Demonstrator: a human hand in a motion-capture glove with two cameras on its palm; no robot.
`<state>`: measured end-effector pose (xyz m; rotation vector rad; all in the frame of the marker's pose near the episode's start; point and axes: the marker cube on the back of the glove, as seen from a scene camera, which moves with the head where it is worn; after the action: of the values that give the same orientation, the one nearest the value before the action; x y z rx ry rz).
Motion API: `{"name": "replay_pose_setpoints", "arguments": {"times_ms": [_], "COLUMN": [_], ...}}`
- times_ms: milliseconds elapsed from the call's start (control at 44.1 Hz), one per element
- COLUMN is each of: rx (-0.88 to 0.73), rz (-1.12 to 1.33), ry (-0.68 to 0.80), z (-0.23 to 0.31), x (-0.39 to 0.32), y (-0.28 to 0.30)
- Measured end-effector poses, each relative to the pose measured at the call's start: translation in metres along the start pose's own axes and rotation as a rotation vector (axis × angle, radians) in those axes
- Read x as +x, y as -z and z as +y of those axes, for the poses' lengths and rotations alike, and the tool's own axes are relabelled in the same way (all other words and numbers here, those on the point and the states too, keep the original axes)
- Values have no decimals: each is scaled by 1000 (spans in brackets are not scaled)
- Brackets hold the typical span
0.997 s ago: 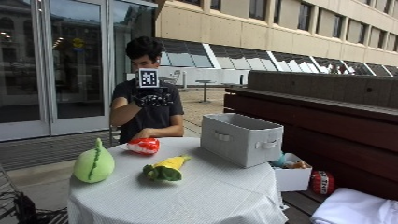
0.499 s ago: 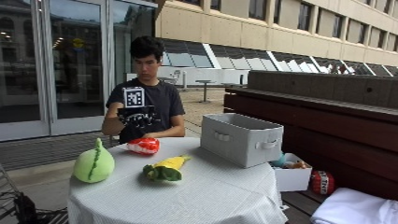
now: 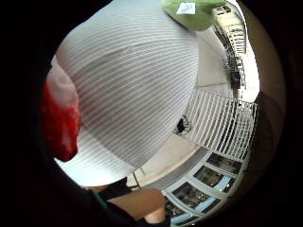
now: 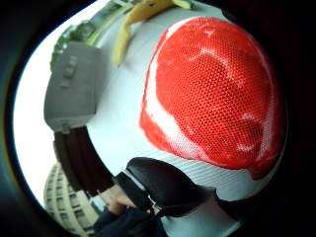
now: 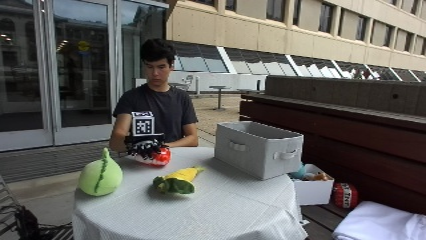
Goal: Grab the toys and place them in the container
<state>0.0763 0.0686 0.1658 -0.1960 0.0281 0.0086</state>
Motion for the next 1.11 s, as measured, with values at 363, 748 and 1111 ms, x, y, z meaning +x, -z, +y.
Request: {"name": "replay_pose_setpoints", "arguments": {"times_ms": [363, 748, 1111], "rx": [-6, 111, 267], "rz": [-68, -155, -147], "ry": [-22, -14, -23], "z": [-9, -20, -49], "x": [4, 5, -7], "y": [-20, 6, 139]}}
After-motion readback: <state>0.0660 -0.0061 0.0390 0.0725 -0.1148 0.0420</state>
